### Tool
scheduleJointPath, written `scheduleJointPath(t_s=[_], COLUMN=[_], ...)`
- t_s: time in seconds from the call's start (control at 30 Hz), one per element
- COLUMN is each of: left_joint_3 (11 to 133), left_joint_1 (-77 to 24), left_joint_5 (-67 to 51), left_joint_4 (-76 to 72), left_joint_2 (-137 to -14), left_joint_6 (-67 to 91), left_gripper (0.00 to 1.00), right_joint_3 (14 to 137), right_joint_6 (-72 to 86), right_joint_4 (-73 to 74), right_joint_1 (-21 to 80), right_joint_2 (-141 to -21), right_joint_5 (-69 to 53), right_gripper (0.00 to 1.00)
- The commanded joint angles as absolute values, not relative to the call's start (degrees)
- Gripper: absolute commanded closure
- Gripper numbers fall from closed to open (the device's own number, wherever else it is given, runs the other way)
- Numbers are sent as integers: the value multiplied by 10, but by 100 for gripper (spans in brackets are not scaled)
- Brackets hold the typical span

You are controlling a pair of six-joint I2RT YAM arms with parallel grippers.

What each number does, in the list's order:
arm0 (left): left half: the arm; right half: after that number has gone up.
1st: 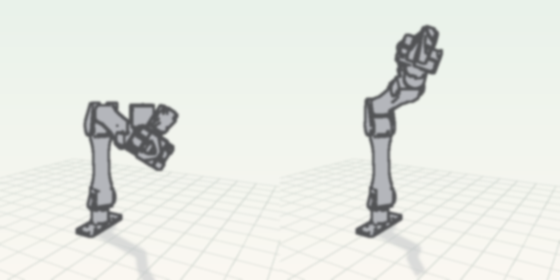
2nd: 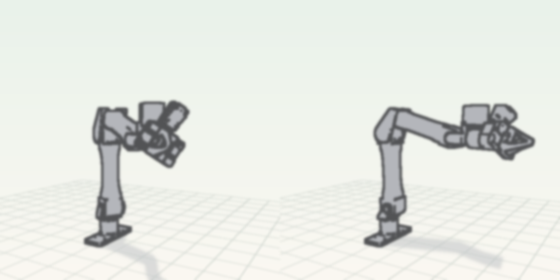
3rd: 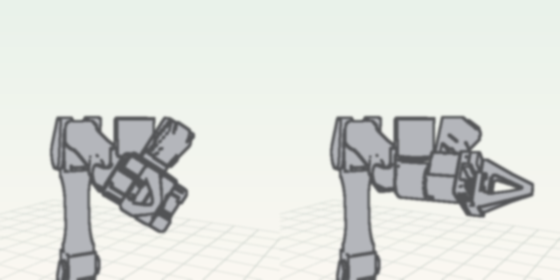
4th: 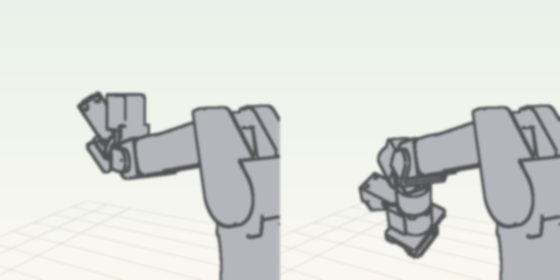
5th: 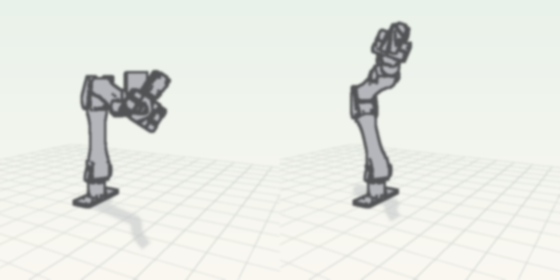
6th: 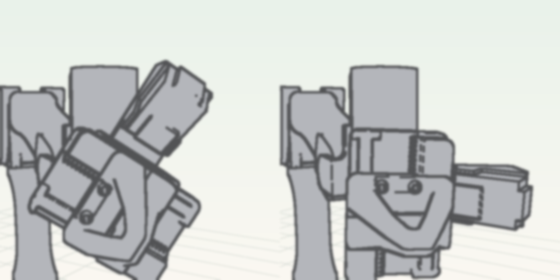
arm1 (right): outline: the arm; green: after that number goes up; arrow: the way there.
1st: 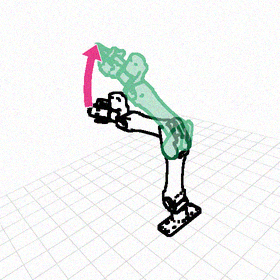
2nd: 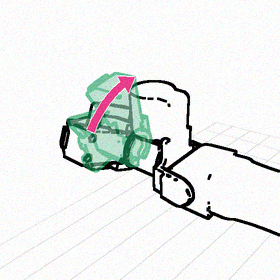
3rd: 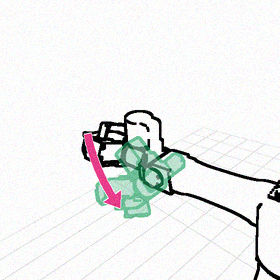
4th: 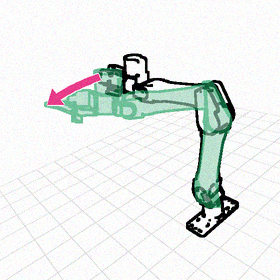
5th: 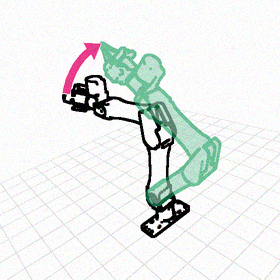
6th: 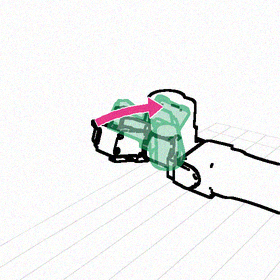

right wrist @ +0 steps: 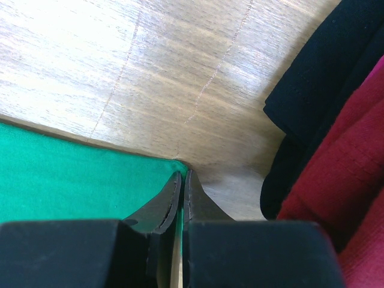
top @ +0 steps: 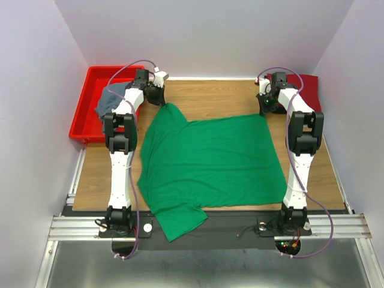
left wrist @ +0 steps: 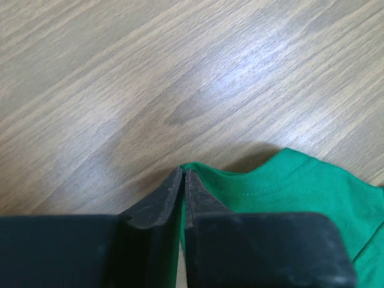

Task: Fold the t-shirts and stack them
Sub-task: Flatten the tshirt out, then fold the tshirt

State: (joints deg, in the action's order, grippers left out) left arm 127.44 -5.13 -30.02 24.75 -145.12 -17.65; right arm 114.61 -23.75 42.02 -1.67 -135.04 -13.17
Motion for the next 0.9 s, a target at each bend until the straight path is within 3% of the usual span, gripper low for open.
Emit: scheduleJointPath(t_s=[0.0, 0.37, 0.87], left_joint_3=[1309, 1322, 1230], left_joint_1=[-45, -27, -28], left_joint_5=[-319, -309, -337], left_joint_4=[224, 204, 216], left_joint_2=[-1437, -1383, -1296], left_joint_6=[-171, -190, -235], left_gripper=[99, 100, 100], right_joint_3=[1167, 1228, 1236], right_joint_6=[-232, -217, -227], right_joint_4=[446, 447, 446], right_joint_1=[-15, -18, -18], right_joint_2=[-1360, -1353, -1341], right_joint_5=[-137, -134, -134], right_gripper=[99, 100, 99])
